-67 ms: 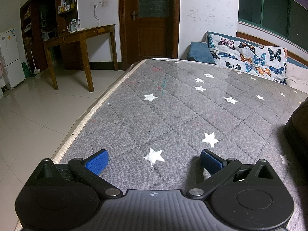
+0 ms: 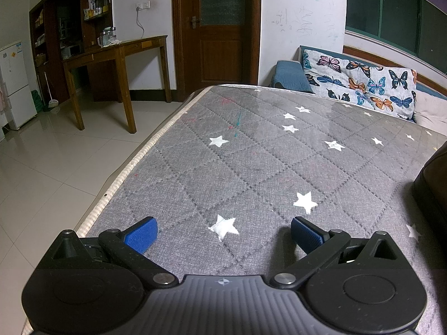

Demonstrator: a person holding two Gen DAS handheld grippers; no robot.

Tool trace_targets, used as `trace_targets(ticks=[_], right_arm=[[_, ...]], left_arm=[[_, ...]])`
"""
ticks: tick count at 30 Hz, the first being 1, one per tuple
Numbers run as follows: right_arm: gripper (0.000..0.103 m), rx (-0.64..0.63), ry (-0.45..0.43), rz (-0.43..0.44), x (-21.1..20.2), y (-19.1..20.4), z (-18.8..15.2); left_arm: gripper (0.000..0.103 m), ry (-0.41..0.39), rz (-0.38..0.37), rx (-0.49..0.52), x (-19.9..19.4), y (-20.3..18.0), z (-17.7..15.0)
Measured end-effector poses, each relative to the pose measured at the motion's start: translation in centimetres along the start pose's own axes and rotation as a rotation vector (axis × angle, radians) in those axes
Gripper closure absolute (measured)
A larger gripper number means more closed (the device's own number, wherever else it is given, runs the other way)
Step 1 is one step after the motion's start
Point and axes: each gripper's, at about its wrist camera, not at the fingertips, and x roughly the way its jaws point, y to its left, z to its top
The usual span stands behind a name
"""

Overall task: Lace up shoes with both hands
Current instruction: 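Move both tools toward the brown shoe and loose brown shoelace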

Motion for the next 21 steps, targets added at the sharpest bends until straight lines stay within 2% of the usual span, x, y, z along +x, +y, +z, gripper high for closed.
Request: trace_targets(ticks=[10, 21], right_arm=[[0.0, -0.023, 0.023, 0.03, -1.5, 0.4, -0.9], [0.0, -0.112, 0.01, 0.091, -4.6, 2.8, -2.7]], left_arm=[[0.0, -0.003, 0.005, -0.001, 0.1, -0.1, 0.1], [0.0, 0.001, 0.017, 0.011, -2.1, -1.3, -1.9]])
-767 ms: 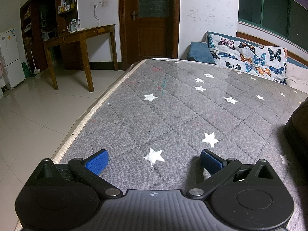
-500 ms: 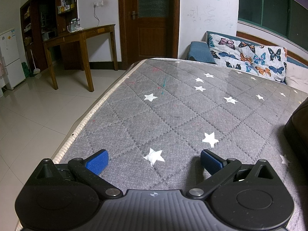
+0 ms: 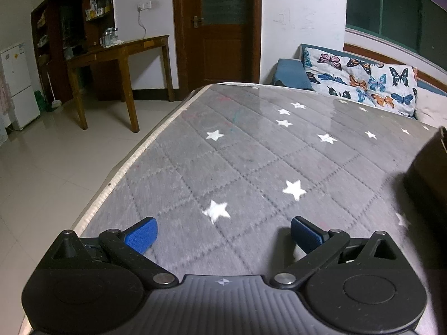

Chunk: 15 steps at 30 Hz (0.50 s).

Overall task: Lace up shoes with both hands
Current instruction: 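Move both tools toward the brown shoe and loose brown shoelace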

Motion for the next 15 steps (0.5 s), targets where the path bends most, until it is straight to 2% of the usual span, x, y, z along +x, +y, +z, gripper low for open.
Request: trace_targets(ticks=[7, 10, 15], right_arm=[[0.0, -0.084, 0.006, 0.042, -2.1, 2.8, -1.0], [0.0, -0.1, 0.022, 0.074, -3.1, 3.6, -1.6], [0.0, -0.14, 0.033, 0.143, -5.0, 5.3, -2.9]], left_arm=[[0.0, 0.019, 0.007, 0.05, -3.3, -1.9, -2.5], [0.0, 0.032, 0.005, 0.072, -3.9, -2.4, -2.4], [0.0, 0.042, -0.022, 0.105, -6.4, -4.0, -4.3]])
